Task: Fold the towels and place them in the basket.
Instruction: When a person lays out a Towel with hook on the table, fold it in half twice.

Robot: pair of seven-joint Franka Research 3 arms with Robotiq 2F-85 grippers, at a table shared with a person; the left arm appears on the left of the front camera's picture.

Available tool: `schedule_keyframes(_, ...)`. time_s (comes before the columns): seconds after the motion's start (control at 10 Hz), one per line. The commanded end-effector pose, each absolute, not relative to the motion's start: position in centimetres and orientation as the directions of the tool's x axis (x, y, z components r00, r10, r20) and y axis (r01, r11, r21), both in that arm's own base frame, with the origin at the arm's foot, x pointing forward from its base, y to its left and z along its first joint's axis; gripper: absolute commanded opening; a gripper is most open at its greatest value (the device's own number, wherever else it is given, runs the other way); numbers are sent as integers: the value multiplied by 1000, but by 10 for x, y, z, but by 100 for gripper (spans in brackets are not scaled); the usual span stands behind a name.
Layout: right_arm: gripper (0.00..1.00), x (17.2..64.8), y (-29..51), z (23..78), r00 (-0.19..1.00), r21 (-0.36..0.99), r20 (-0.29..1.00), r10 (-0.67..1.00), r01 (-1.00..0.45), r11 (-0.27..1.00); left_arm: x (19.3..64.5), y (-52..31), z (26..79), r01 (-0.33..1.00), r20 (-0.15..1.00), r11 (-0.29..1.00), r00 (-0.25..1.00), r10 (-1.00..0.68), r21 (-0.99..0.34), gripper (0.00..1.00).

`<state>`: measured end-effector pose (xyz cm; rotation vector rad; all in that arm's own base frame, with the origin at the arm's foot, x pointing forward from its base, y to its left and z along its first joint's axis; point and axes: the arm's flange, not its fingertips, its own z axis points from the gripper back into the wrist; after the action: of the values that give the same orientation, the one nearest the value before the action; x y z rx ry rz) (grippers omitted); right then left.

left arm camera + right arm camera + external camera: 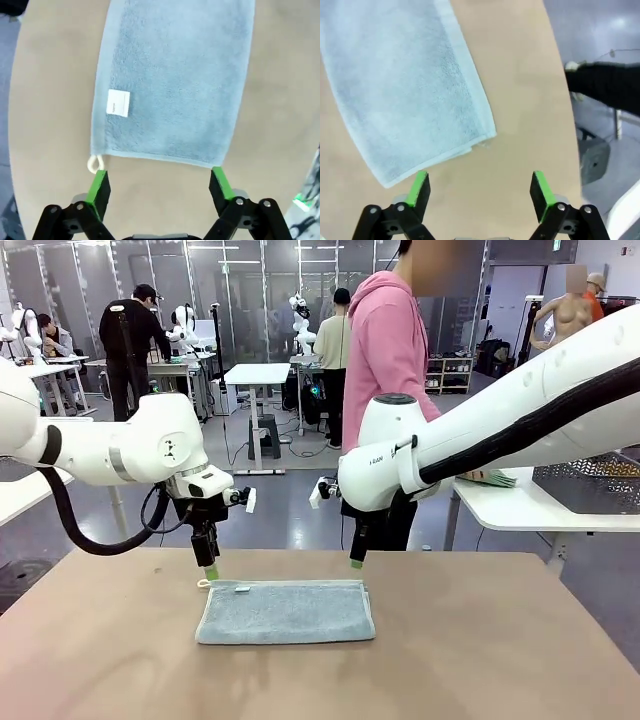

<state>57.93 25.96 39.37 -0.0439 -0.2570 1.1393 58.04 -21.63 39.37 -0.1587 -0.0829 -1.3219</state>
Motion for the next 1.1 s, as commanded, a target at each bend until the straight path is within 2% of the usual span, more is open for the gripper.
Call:
schedule_keyframes(0.0,100,539,253,407,641,-180,177,746,-725,665,525,-204,416,884,212,461,468,-858,-81,100)
schedule_keyframes(0.2,100,518,251,409,749,-182,160,643,-618,765,478,-184,432,769,259,631,633,-730,-102,100)
schedule_keyframes(0.5,100,500,245,392,809,-114,196,553,-542,833,423,-164,435,696,310,711,701,-642,-104,100)
schedule_keyframes(0.6,100,501,241,390,803,-91,231,549,-544,834,417,-164,429,715,321,694,680,-660,-89,100)
schedule_keyframes(0.7,100,506,242,398,794,-132,168,584,-569,812,444,-164,442,713,279,689,693,-665,-130,100)
schedule_keyframes(1.0,100,506,242,398,794,-132,168,584,-569,812,444,-164,442,713,279,689,693,-665,-130,100)
